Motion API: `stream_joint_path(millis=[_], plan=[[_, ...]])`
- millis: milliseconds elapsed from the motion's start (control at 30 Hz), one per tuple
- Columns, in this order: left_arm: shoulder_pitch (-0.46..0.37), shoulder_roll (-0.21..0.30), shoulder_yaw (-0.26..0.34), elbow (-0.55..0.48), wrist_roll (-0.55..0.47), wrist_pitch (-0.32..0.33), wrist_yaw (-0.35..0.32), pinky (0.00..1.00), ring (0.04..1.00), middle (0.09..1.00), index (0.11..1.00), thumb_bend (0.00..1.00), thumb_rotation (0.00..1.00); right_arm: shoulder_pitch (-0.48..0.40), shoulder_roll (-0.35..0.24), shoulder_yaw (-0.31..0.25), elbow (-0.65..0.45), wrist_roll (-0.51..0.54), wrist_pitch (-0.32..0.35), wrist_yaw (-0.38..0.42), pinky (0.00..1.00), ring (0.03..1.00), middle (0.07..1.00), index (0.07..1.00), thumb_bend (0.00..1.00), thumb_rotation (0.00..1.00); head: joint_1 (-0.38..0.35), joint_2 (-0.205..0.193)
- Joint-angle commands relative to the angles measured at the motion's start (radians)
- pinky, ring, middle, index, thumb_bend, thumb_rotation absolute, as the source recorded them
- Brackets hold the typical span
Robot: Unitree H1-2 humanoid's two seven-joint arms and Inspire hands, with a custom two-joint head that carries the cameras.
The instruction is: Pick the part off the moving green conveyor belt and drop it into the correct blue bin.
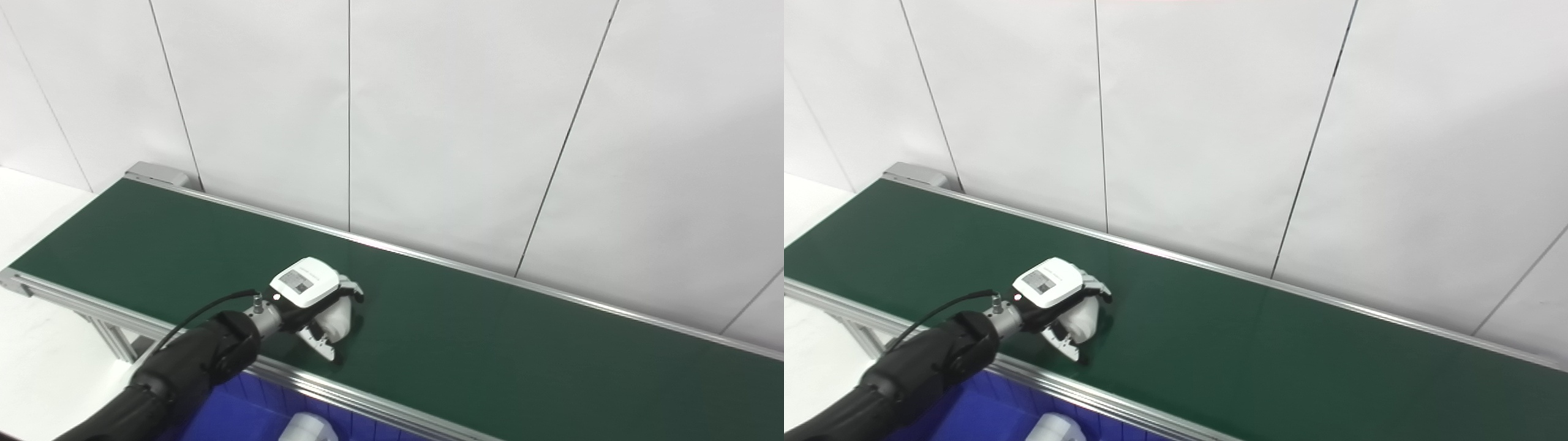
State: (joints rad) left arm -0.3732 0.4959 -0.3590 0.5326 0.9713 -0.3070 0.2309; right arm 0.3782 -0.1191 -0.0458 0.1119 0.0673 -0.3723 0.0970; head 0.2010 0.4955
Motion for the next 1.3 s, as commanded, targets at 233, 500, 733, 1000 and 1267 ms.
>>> stream_joint_path(millis=[233, 500, 733, 1000, 1267], plan=[[-0.016, 0.038, -0.038, -0.041, -0.01, 0.071, -0.086, 0.47, 0.466, 0.474, 0.509, 0.52, 0.0, 0.008, 0.002, -0.004, -0.039, 0.004, 0.01, -0.004, 1.0, 1.0, 1.0, 1.0, 0.35, 1.0, -0.001, 0.008], [-0.007, 0.075, -0.032, -0.172, -0.014, 0.094, -0.162, 0.46, 0.465, 0.465, 0.512, 0.52, 0.0, 0.009, 0.003, -0.003, -0.055, 0.009, 0.032, 0.0, 1.0, 1.0, 1.0, 1.0, 0.39, 1.0, 0.0, 0.019], [0.038, 0.083, 0.006, -0.404, -0.025, 0.105, -0.219, 0.38, 0.382, 0.441, 0.523, 0.52, 0.0, 0.009, 0.0, -0.002, -0.073, 0.021, 0.035, 0.005, 1.0, 0.996, 1.0, 1.0, 0.36, 1.0, 0.003, 0.069], [0.138, 0.063, 0.05, -0.75, -0.067, 0.151, -0.379, 0.35, 0.347, 0.409, 0.528, 0.52, 0.0, 0.008, -0.002, -0.004, -0.112, 0.03, 0.056, 0.007, 0.99, 0.947, 0.994, 1.0, 0.49, 1.0, -0.001, 0.175], [0.306, 0.0, 0.086, -0.986, -0.131, 0.191, -0.489, 0.39, 0.4, 0.443, 0.523, 0.52, 0.0, 0.026, -0.014, -0.012, -0.233, 0.06, 0.164, 0.011, 0.95, 0.927, 0.974, 1.0, 0.68, 0.98, -0.004, 0.285]])
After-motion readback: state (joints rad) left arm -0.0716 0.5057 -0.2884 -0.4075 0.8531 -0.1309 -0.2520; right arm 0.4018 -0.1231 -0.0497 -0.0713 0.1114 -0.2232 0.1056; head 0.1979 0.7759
